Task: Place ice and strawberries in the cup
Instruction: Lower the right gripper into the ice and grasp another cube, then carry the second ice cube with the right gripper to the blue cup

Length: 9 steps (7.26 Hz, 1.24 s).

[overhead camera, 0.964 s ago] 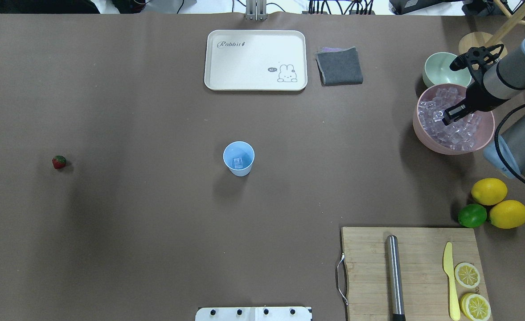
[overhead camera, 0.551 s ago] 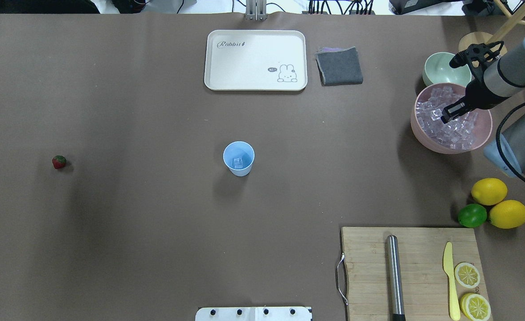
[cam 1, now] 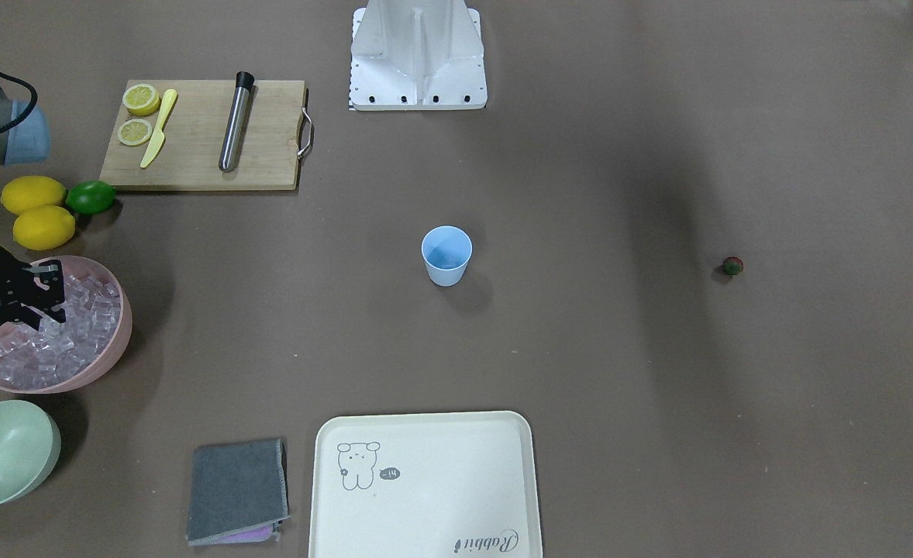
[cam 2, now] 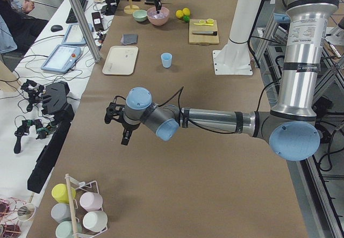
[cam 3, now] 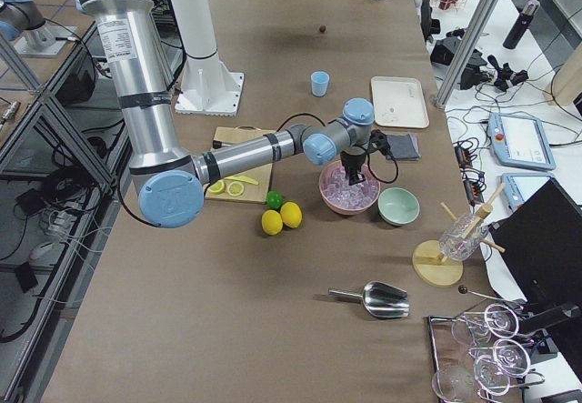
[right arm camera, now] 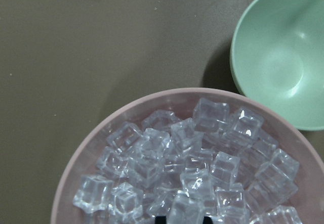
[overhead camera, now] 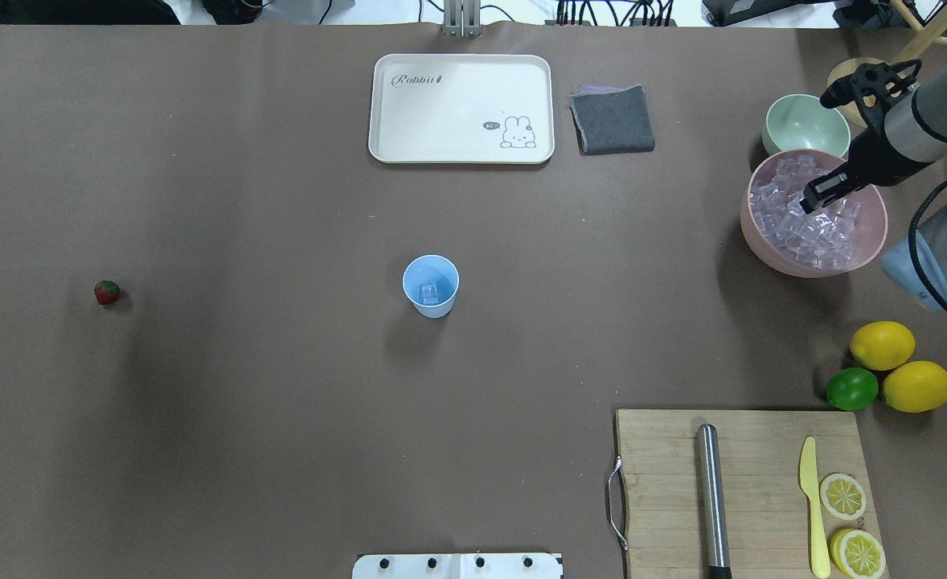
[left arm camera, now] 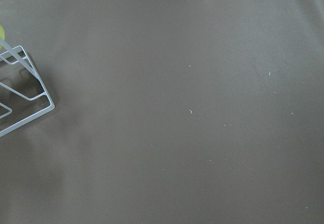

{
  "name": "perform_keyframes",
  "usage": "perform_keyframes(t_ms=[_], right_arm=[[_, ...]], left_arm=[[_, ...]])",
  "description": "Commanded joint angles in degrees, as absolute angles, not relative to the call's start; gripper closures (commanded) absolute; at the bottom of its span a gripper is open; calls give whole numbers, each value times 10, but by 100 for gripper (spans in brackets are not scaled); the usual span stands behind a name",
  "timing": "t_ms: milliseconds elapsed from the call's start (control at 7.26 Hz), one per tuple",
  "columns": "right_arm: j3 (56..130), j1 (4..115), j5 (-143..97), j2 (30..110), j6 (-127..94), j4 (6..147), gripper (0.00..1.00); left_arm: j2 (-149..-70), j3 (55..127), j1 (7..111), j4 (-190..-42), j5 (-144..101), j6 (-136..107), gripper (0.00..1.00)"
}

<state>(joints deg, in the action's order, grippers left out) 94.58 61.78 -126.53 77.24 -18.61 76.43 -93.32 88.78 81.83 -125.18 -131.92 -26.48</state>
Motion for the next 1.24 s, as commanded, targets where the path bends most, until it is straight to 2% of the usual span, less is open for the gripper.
perform_keyframes(t_ms=[0,551,1101], right_arm=[[990,623,-1270,756,-185,836,88],[985,605,-1266,591,-205,1008,92],[976,468,-1196,465,-452,1010,94]], left_arm=[[-927,887,818,-1260,-1319,-265,3],[-927,886,817,-1260,-1319,-266,3],[-927,889,817,-1261,-1311,-267,3]])
